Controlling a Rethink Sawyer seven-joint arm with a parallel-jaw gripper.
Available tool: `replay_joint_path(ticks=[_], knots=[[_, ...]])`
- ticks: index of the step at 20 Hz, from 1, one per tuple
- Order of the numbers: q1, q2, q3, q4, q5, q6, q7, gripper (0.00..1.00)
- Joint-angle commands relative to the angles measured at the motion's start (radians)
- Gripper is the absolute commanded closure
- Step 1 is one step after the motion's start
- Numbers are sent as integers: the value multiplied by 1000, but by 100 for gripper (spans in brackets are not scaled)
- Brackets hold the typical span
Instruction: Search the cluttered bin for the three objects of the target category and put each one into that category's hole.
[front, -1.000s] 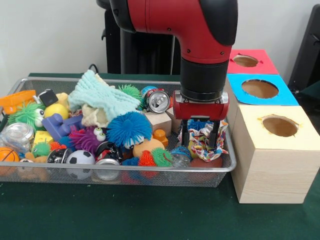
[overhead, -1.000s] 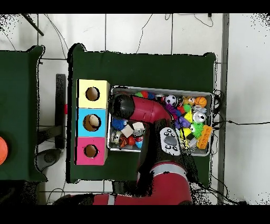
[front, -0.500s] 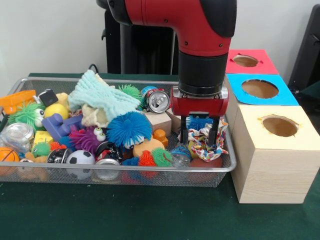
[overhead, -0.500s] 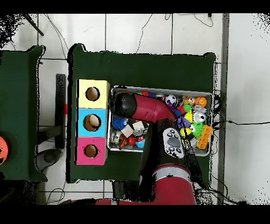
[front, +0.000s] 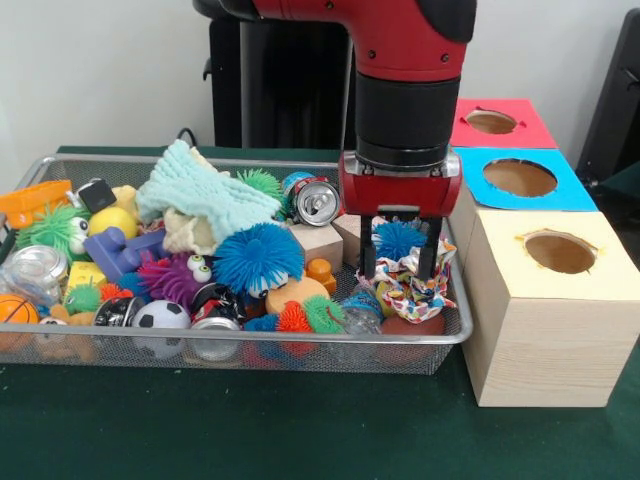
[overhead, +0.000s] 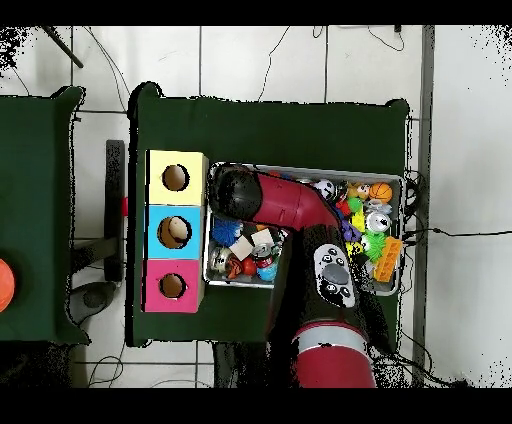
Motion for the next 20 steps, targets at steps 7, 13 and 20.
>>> replay_joint_path(ticks=[7, 13, 20], knots=[[-52, 75, 42, -40, -39, -16, 82, 0], [-68, 58, 29, -35, -60, -10, 65, 0], [-82, 105, 60, -62, -62, -34, 71, 0]])
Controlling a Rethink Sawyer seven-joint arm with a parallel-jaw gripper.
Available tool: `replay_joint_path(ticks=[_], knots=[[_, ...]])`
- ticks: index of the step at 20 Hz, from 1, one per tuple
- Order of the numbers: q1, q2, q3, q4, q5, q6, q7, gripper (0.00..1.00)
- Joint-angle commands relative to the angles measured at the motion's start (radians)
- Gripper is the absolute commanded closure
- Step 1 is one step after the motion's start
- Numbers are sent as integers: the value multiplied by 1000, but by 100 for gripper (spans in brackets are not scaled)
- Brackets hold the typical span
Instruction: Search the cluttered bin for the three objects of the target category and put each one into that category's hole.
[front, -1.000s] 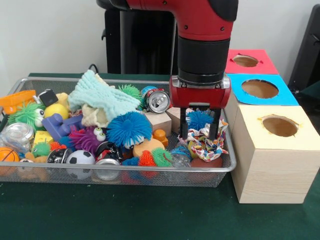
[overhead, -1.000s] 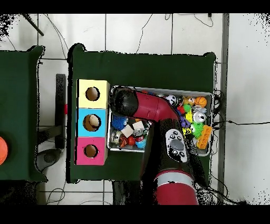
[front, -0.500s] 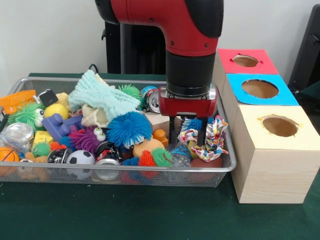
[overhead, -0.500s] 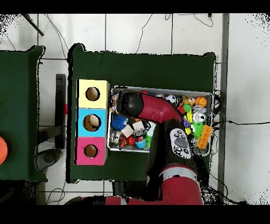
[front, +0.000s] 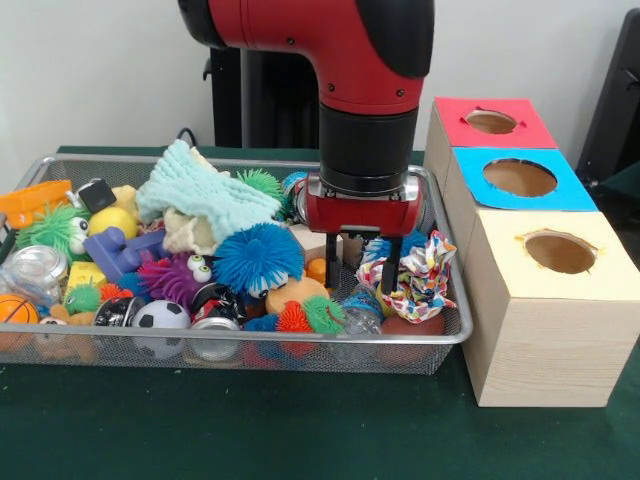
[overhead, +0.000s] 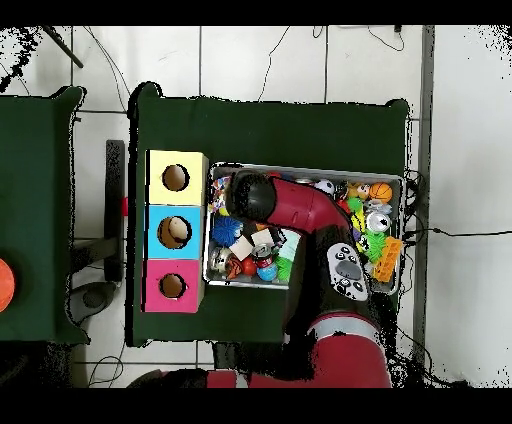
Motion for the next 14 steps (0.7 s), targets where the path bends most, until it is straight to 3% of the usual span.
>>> replay_joint_path(ticks=[1, 6, 14], knots=[[-40, 66, 62, -60, -35, -36, 73, 0], [-13, 118, 44, -129, -44, -40, 81, 0], [-8, 131, 54, -132, -46, -45, 87, 0]])
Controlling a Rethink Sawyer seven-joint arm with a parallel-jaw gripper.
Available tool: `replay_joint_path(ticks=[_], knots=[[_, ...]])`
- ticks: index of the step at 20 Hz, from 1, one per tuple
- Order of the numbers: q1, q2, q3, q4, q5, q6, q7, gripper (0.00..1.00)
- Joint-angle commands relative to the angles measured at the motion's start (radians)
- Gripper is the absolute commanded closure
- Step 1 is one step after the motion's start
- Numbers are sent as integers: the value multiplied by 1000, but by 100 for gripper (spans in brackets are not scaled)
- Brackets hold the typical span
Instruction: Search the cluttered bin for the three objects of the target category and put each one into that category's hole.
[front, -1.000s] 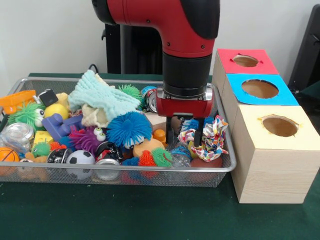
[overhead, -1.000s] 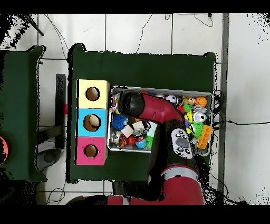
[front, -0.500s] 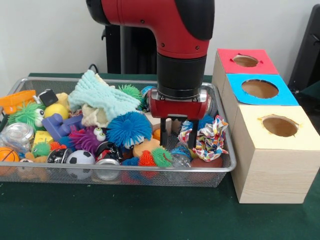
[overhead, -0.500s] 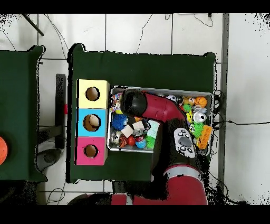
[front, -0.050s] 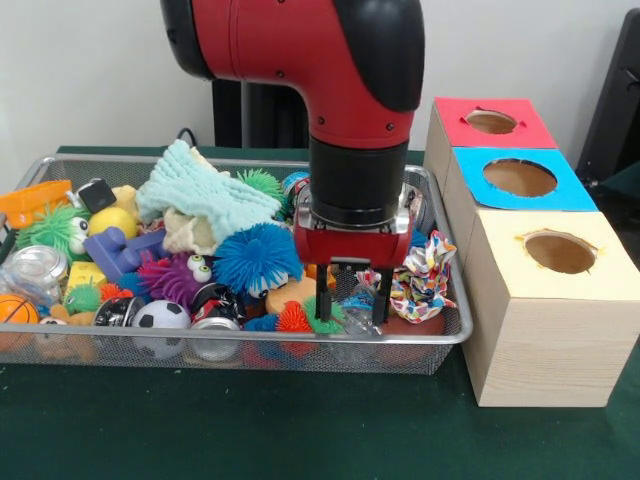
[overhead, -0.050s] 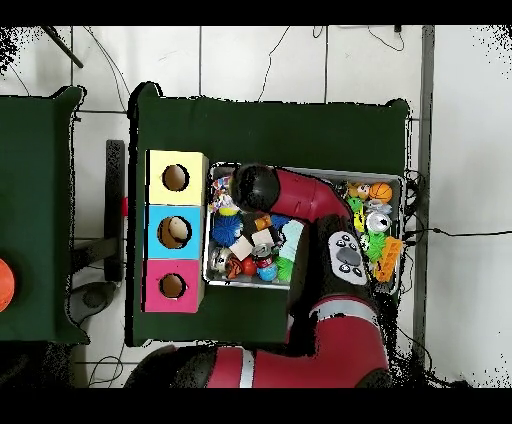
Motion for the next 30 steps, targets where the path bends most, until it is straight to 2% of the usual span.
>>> replay_joint_path(ticks=[1, 9, 15, 21, 27, 30], knots=[[-1, 54, 55, -32, -40, -50, 92, 0], [8, 36, 55, 6, -36, -58, 111, 0], [29, 12, 34, 73, -31, -83, 155, 0], [33, 57, 26, 24, -37, -59, 124, 0], [18, 58, 33, 100, -42, -99, 138, 0], [10, 54, 35, 113, -45, -104, 133, 0]])
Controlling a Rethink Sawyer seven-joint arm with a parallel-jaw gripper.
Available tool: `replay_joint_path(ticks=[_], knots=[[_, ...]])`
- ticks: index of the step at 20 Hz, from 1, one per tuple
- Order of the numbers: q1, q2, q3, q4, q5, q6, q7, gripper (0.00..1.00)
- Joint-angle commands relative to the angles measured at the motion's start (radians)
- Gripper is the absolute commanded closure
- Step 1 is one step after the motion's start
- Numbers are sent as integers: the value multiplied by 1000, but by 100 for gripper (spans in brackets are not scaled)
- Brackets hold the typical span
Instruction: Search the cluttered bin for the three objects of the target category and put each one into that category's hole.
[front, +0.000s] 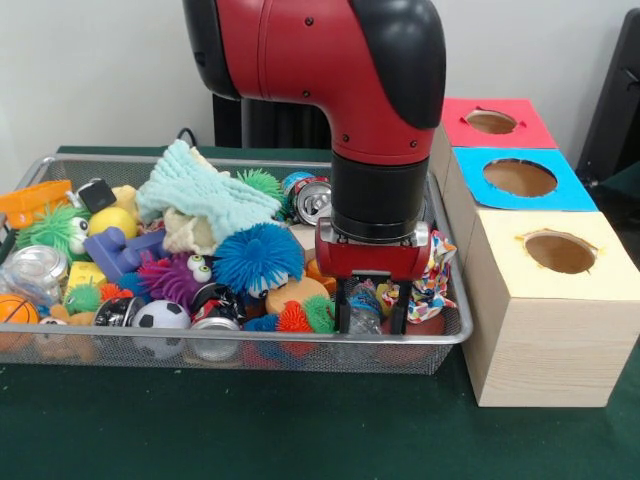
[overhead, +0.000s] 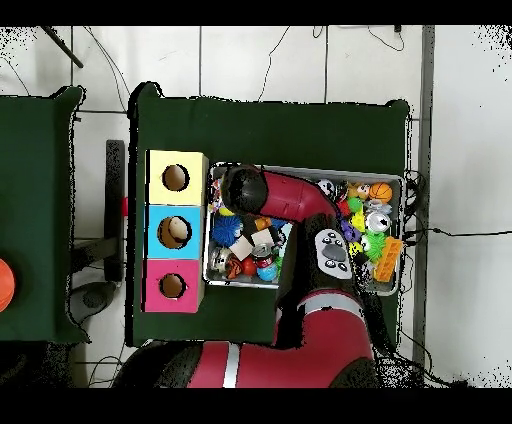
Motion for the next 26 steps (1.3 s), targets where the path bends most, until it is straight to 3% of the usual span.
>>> replay_joint_path(ticks=[1, 8, 16, 26], knots=[[-21, 33, 38, 105, -46, -58, 129, 0], [-33, 25, 36, 116, -55, -45, 107, 0], [-38, -25, 25, 236, -57, -79, 136, 0], [-46, 0, 42, 209, -45, -103, 118, 0]])
